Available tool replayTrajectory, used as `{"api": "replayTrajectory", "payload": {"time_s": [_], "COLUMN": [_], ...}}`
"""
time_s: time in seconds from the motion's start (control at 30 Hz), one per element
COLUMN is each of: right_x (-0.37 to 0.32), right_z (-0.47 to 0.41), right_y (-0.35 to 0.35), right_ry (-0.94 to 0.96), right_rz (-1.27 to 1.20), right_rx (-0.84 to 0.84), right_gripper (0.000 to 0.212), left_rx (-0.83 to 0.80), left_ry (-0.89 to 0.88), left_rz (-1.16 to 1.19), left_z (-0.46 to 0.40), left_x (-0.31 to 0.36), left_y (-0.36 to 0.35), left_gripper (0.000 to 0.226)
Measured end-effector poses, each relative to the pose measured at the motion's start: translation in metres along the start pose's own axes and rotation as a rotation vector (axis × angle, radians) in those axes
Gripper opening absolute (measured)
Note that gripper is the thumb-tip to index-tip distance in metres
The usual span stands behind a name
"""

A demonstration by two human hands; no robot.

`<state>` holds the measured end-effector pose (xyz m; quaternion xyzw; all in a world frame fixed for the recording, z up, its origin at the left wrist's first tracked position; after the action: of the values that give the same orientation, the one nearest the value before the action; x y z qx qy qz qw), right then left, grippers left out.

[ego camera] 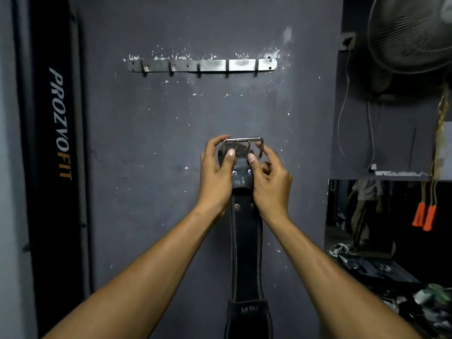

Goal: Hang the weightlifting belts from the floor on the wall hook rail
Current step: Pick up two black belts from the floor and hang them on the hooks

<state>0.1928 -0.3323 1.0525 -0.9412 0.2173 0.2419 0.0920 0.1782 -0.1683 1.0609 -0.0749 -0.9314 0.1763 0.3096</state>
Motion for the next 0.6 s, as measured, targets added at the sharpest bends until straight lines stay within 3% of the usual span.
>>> {"api": "replayTrajectory", "payload": {"time_s": [0.1,0.23,0.3,0.43,0.6], "right_x": [-0.005,-0.005,-0.004,-0.014,-0.021], "right_z": [-0.021,-0.064,-0.089,-0.133,-0.192], "right_y": [-0.01,-0.022,-0.028,-0.038,-0.036], "right_ry": [0.018,0.019,0.018,0.074,0.071], "right_rz": [0.049,0.137,0.171,0.268,0.328], "right_rx": [0.051,0.059,0.056,0.059,0.098], "right_gripper": [0.015,0.027,0.032,0.059,0.066], "left_rx": [-0.032,-0.185,-0.177,-0.134,-0.304], "left_ry": [-0.024,-0.113,-0.162,-0.18,-0.163], "left_rz": [-0.129,-0.34,-0.45,-0.489,-0.487], "left_z": [-0.034,-0.064,-0.092,-0.148,-0.192], "left_x": [-0.008,-0.008,-0.003,0.011,0.015], "left_y": [0.0,-0.009,-0.013,-0.035,-0.075], "left_gripper": [0.03,0.029,0.035,0.054,0.05]}}
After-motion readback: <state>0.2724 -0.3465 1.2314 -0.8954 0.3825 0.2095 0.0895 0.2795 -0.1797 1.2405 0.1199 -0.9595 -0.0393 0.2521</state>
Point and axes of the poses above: each hand's wrist, its own z-axis away from the middle knuckle, its own y-axis out of the back of the hand, x = y × z, the point moved 10 cm from there along -z, towards the middle knuckle, and after that the axes turned 11 degrees about z, right-handed, at the moved point
